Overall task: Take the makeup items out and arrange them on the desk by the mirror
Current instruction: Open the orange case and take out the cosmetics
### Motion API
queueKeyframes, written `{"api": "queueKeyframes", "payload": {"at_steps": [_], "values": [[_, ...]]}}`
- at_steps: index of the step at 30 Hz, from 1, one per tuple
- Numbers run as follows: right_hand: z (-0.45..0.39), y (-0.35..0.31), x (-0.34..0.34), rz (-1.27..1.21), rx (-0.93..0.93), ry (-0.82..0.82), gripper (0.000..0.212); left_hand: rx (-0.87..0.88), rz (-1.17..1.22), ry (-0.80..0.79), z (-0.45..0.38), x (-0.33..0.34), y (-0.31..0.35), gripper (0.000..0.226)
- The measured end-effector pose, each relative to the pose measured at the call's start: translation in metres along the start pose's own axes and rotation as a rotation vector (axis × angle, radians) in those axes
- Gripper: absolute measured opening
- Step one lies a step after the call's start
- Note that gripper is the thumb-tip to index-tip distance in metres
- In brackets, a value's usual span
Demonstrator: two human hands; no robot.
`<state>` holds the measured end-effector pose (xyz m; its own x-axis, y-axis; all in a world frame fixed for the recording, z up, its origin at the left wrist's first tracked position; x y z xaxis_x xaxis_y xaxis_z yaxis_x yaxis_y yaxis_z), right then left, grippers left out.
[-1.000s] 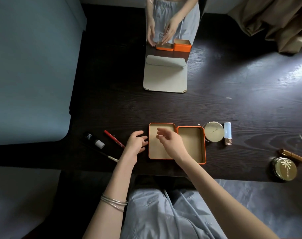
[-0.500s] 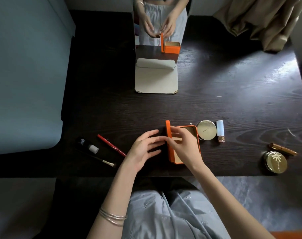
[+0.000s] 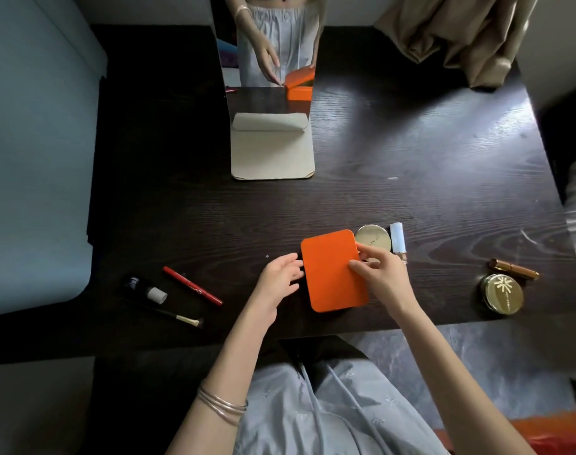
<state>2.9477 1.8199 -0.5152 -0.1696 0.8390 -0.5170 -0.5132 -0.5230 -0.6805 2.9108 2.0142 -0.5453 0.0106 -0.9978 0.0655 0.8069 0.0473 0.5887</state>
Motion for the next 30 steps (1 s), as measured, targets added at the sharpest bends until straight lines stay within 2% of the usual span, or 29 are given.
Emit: {"api": "queueKeyframes", "payload": {"at_steps": [4, 9, 15, 22, 30], "values": [[-0.002, 0.011, -0.007, 0.111, 0.011, 0.093, 0.036, 0.019, -0.045, -0.003, -0.001, 0.007, 0.0, 0.044], [-0.001, 0.017, -0.008, 0.157, 0.035, 0.155, 0.032, 0.063, -0.114, 0.07, -0.005, 0.007, -0.002, 0.046], [-0.002, 0.025, -0.009, 0.112, 0.087, 0.134, 0.031, 0.126, -0.189, 0.182, -0.008, 0.005, 0.001, 0.041], [-0.005, 0.016, 0.01, 0.078, 0.083, 0.067, 0.028, 0.208, -0.292, 0.285, -0.005, -0.013, 0.015, 0.046], [-0.009, -0.003, 0.041, 0.005, 0.051, 0.009, 0.029, 0.182, -0.224, 0.391, -0.002, -0.049, 0.017, 0.05]]}}
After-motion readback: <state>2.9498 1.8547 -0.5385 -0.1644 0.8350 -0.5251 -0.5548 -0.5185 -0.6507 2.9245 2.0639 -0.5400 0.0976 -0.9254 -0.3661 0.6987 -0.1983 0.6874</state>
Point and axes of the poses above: each hand's wrist, its own z-axis away from the middle knuckle, its own x-axis out of the palm, y = z × x, the point moved 9 cm from there along -z, towards the middle knuckle, and after that the axes turned 2 degrees about x, right-handed, at the moved point
